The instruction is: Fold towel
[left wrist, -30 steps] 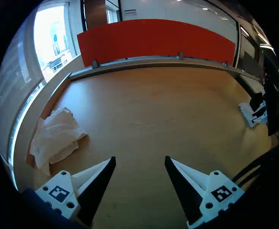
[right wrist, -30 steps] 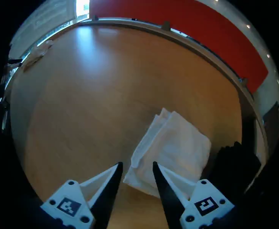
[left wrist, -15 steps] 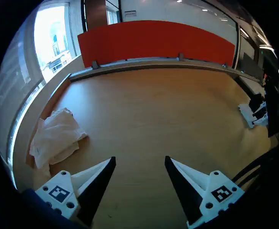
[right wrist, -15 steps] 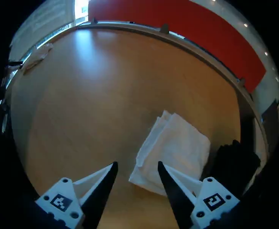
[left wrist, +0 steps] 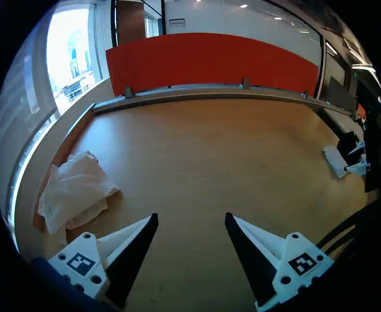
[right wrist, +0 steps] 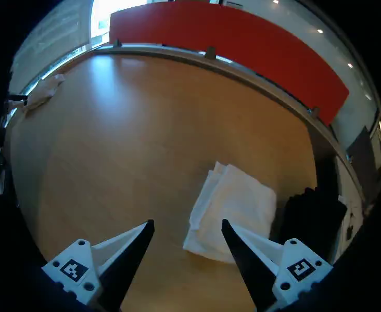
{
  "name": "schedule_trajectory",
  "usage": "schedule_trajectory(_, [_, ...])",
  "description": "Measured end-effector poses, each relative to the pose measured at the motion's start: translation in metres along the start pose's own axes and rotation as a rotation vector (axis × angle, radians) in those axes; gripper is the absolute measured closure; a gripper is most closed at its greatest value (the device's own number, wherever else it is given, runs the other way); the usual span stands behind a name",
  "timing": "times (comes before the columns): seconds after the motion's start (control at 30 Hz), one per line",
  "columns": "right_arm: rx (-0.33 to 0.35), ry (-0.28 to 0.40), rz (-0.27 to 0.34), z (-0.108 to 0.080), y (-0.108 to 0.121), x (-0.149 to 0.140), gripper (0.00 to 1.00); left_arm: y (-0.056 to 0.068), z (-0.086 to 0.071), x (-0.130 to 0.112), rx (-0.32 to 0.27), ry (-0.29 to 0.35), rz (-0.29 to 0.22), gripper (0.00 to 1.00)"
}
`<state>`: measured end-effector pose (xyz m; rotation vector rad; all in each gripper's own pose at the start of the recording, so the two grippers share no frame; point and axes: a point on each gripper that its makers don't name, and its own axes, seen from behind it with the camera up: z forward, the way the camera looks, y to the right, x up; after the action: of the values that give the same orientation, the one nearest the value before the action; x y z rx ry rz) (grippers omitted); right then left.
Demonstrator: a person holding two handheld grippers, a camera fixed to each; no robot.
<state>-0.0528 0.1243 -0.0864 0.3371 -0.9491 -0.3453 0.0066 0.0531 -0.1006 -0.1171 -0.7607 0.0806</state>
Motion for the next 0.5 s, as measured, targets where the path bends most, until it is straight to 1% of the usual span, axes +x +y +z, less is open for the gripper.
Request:
schedule_trajectory(0.2, [-0.065, 0.101, 0.087, -0.013, -0.003, 0.021, 0.0, -0.004, 0.0, 0.011, -0.01, 0.024, 0.005, 0.04])
schedule_trajectory(0.37, [-0.109, 0.205, 0.167, -0.028, -0.006, 0.044, 0.0, -0.008, 0.001, 0.019, -0.017, 0.045, 0.005, 0.05])
schedule_trajectory(0.5, [-0.139, 0.294, 0.219, -0.04, -0.007, 0.061, 0.0, -0.01, 0.001, 0.026, -0.024, 0.063, 0.005, 0.05])
